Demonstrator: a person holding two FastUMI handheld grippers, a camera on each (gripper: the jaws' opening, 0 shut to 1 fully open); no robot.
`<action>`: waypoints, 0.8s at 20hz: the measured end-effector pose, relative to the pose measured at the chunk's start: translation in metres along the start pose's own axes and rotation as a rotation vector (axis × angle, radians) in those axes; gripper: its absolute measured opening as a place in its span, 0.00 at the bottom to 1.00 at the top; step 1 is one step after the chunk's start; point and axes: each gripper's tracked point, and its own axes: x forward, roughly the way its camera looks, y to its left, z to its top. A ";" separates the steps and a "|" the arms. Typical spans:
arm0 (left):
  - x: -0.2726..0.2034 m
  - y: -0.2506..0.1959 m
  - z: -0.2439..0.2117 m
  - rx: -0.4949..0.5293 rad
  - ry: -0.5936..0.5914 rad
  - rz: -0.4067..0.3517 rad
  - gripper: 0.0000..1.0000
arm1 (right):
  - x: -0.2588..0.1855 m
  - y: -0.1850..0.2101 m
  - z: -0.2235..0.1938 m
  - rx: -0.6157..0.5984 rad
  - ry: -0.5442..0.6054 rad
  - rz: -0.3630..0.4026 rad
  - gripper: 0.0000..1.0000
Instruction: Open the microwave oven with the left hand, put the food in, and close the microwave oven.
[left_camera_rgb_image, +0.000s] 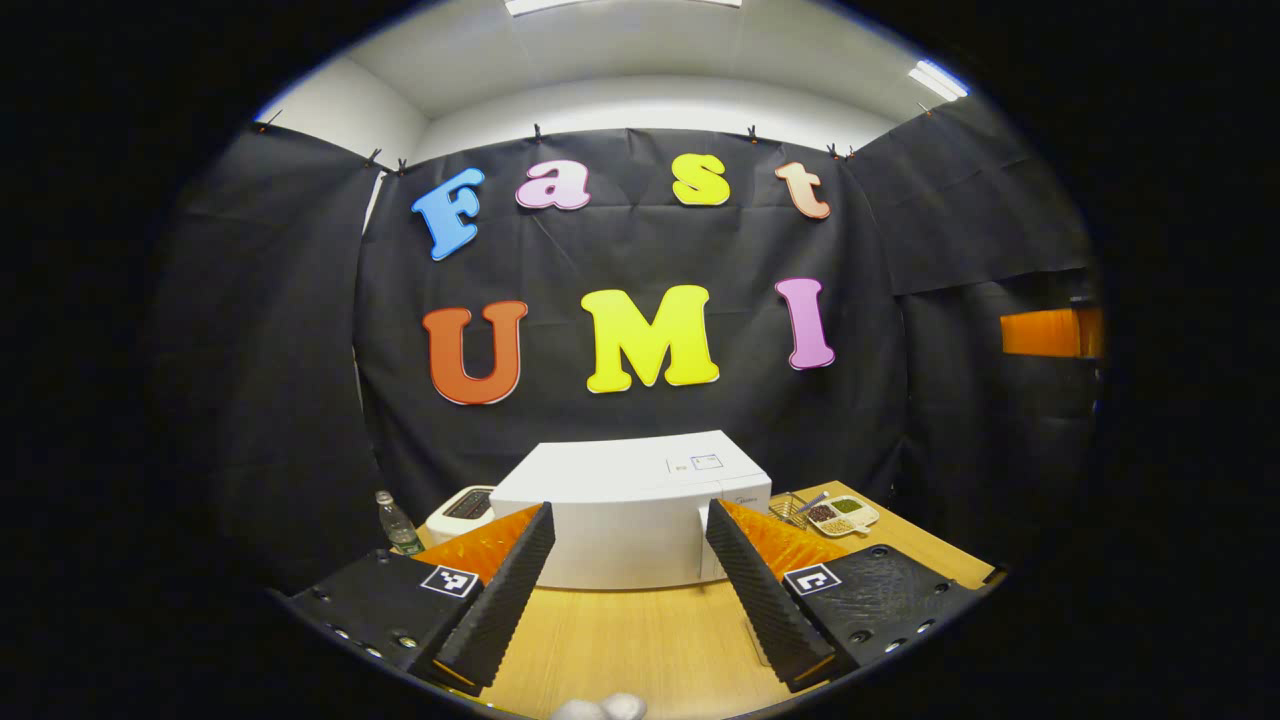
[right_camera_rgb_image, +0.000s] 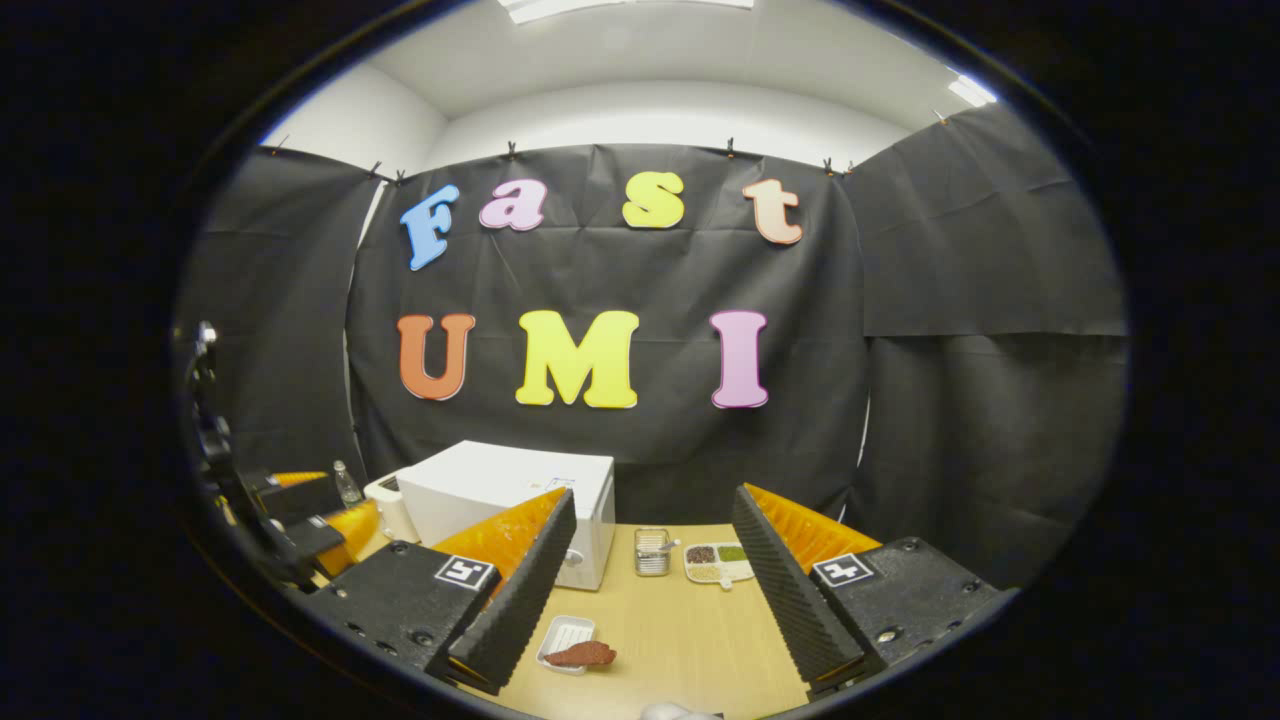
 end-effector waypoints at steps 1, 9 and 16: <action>0.012 -0.013 -0.008 -0.015 -0.010 -0.019 0.95 | 0.005 -0.004 -0.004 0.000 0.013 0.008 0.92; 0.129 -0.066 -0.097 -0.079 0.057 -0.038 0.95 | 0.034 -0.032 -0.017 -0.008 0.052 0.059 0.92; 0.201 -0.071 -0.147 -0.069 0.114 -0.017 0.95 | 0.050 -0.053 -0.039 -0.059 0.111 0.042 0.92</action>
